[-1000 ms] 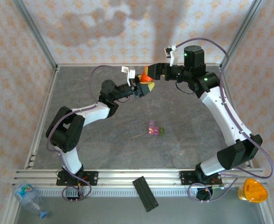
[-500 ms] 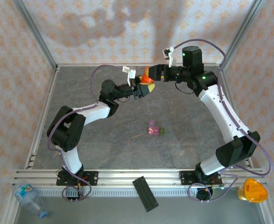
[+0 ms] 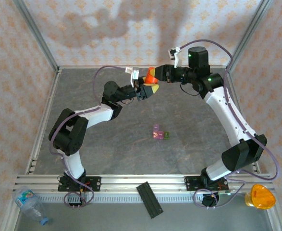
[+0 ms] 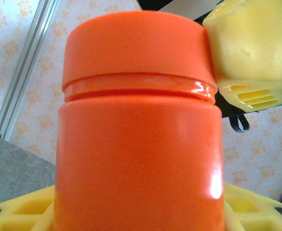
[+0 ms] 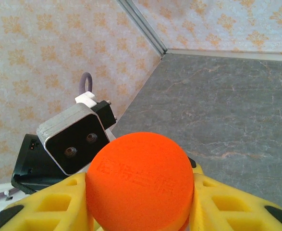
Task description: Sort the pills into containers
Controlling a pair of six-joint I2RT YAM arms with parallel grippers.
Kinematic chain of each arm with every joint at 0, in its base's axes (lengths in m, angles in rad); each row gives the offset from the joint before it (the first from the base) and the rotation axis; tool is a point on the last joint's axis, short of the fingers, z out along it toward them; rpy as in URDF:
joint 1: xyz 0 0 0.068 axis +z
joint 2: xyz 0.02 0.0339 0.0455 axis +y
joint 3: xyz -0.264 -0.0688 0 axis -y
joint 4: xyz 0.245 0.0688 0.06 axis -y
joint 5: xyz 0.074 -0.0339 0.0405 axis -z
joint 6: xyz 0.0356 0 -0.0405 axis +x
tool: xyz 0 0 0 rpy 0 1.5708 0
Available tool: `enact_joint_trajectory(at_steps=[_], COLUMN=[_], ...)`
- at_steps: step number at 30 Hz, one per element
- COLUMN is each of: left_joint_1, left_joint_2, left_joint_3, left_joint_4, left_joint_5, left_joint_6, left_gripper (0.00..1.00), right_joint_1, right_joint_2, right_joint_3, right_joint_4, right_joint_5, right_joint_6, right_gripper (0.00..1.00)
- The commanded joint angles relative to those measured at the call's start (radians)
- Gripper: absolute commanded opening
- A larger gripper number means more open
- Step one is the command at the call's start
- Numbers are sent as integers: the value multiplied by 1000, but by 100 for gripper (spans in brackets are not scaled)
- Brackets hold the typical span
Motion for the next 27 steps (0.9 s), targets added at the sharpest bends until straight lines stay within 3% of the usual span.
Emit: enact_joint_trajectory(at_steps=[1, 12, 16, 19, 21, 25, 27], left_joint_1=[-11, -22, -45, -81, -88, -74, -52], left_joint_2=[5, -70, -127, -170, -180, -174, -166], left_joint_3=[34, -20, -63, -99, -111, -121, -115], left_joint_4=[29, -156, -283, -369, -385, -373, -358], left_joint_5=[27, -149, -300, -489, -562, -549, -470], left_joint_6=[7, 245, 398, 527, 550, 523, 479], left_gripper=[0, 0, 0, 0, 0, 0, 0], right_joint_1=[13, 139, 180, 193, 192, 165, 133], right_joint_2=[6, 2, 3, 5, 16, 10, -20], right_joint_3=[-21, -106, -155, -186, -184, -162, -171], right_joint_4=[81, 143, 198, 249, 260, 251, 259], right_joint_5=[-41, 198, 305, 355, 367, 362, 330], right_joint_6=[61, 157, 226, 282, 296, 283, 277], right_gripper=[39, 33, 32, 32, 33, 40, 51])
